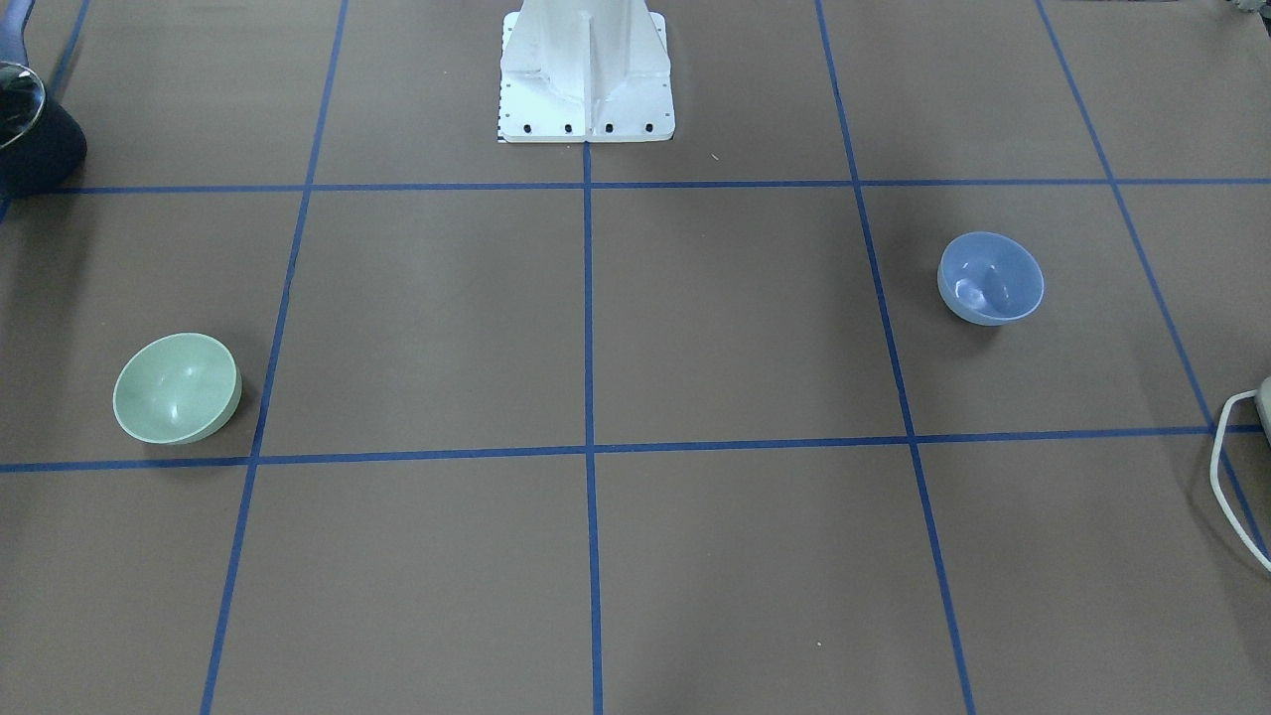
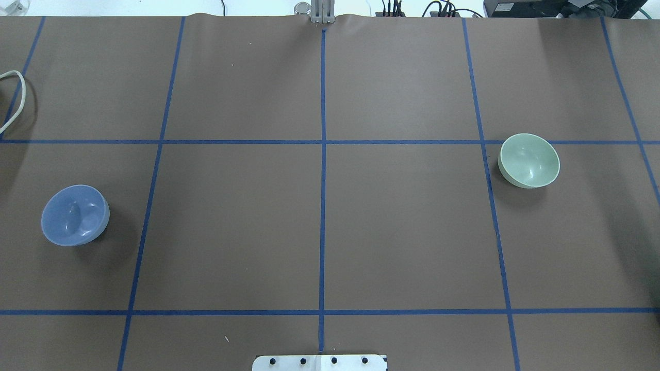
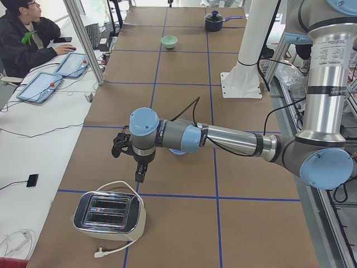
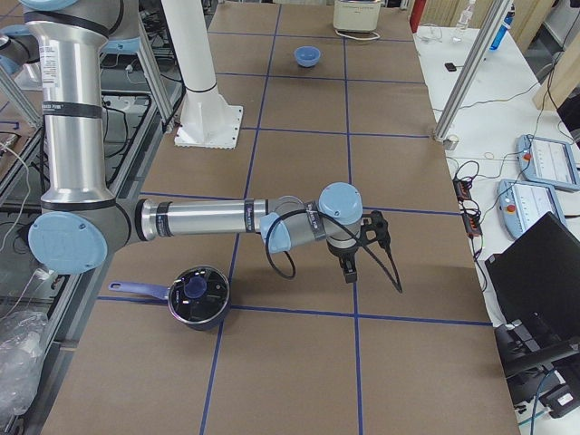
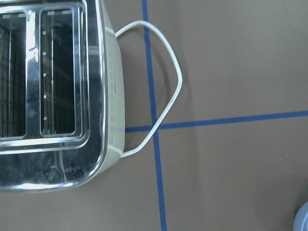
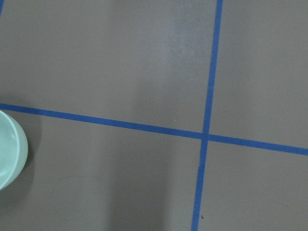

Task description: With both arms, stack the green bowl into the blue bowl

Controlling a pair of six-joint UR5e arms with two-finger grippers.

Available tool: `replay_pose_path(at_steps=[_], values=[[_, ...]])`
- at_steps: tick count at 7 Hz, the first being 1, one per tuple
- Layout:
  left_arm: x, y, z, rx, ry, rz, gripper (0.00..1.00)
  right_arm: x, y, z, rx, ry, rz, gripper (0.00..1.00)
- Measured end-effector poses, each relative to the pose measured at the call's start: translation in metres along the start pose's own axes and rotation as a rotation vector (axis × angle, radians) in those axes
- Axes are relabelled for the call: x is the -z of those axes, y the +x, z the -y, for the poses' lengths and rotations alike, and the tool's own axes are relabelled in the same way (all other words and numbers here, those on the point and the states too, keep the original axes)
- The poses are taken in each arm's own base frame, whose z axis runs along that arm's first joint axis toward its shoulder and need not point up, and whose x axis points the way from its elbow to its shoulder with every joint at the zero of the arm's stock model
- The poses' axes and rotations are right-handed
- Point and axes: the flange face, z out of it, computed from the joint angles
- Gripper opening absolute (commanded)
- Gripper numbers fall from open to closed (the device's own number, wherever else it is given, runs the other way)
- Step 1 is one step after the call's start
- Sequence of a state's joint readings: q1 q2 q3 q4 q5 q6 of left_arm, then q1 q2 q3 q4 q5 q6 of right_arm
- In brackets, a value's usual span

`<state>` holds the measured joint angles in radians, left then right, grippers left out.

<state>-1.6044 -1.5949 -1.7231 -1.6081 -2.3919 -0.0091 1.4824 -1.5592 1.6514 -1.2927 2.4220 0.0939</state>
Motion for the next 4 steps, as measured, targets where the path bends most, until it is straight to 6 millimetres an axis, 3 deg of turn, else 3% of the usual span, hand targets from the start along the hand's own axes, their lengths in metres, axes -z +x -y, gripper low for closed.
replay_pose_path(at_steps=[2,4], values=[[-0.004,0.022,0.008,-0.073,0.05,-0.038,0.98,-0.014,-0.03,0.02,0.013,0.001,-0.025,1.0],[-0.043,0.087,0.015,-0.063,0.014,-0.089,0.98,-0.034,-0.063,0.033,0.017,-0.008,-0.059,1.0]])
